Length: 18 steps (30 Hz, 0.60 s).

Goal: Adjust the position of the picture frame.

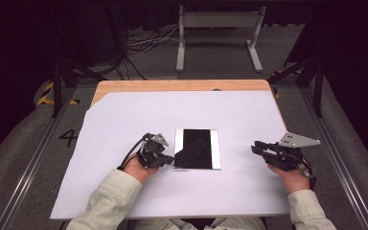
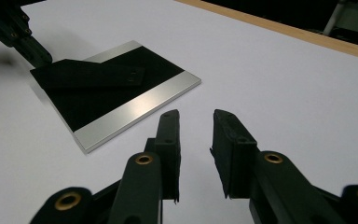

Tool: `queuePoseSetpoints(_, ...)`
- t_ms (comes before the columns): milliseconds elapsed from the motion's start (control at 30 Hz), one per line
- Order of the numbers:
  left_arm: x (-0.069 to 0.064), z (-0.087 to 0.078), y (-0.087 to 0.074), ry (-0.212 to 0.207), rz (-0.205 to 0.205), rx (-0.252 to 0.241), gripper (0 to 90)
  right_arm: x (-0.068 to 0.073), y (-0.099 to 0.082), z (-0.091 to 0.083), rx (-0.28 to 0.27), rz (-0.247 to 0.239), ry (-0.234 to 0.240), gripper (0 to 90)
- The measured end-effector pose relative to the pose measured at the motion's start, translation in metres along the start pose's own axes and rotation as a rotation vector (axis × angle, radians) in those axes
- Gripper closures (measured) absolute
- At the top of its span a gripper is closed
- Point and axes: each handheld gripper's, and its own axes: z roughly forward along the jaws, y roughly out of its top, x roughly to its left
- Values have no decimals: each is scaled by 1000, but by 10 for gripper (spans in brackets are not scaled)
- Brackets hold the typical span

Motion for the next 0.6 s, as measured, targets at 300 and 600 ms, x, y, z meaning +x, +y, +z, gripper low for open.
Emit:
queuePoseSetpoints(300, -3, 7, 3, 28, 21, 40, 900, 0, -1, 1, 3, -2, 2, 717)
queuePoseSetpoints(600, -3, 8, 3, 5, 6, 27, 900, 1, -2, 1, 8, 2, 3, 716)
